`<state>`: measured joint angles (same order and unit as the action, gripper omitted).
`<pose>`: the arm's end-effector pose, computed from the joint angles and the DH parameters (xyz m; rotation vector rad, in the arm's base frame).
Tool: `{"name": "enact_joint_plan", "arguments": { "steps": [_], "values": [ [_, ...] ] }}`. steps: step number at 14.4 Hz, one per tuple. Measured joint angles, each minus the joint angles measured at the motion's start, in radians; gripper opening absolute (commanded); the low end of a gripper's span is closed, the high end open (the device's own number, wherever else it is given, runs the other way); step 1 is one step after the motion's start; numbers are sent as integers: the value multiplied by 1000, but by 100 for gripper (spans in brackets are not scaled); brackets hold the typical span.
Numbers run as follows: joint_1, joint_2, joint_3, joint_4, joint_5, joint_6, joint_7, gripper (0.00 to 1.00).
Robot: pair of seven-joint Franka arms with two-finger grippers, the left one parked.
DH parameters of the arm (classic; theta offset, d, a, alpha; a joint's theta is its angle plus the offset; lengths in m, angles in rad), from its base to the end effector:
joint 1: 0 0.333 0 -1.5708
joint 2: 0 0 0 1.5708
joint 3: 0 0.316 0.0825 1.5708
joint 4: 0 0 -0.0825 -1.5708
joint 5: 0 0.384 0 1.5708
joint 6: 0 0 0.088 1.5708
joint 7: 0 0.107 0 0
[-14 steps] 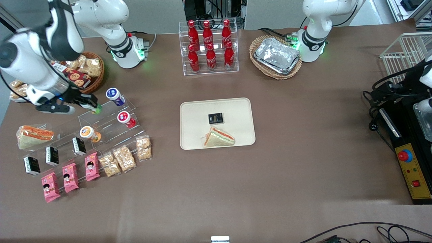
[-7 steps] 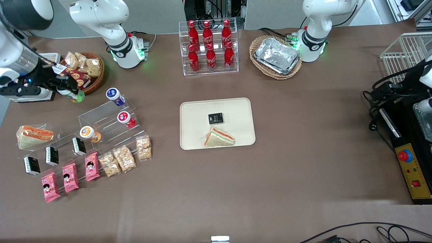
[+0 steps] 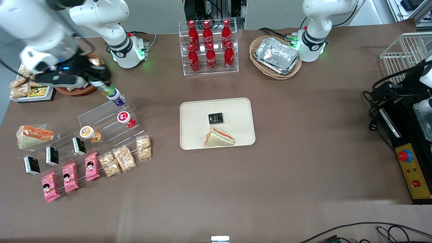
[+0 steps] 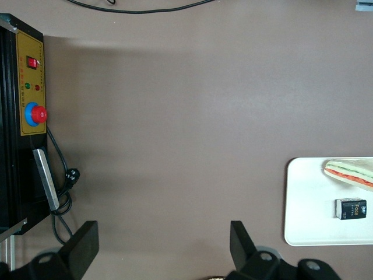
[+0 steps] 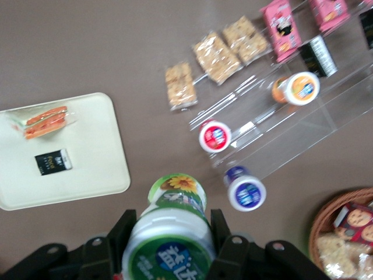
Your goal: Place green gum on tray
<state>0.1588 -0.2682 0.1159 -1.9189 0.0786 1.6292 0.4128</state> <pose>0.4499 0.1416 0.6014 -3.0953 0.2296 0.0586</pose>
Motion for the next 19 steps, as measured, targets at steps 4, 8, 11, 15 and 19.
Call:
{"name": "enact_joint_plan", "arguments": {
  "steps": [4, 8, 11, 15, 19],
  "values": [
    [23, 77, 159, 5, 35, 57, 222, 36],
    [49, 219, 269, -8, 37, 206, 369, 36],
    [114, 316, 273, -79, 37, 389, 444, 36],
    [168, 418, 273, -192, 36, 609, 460, 36],
    [173, 552, 271, -226, -22, 753, 460, 36]
  ]
}}
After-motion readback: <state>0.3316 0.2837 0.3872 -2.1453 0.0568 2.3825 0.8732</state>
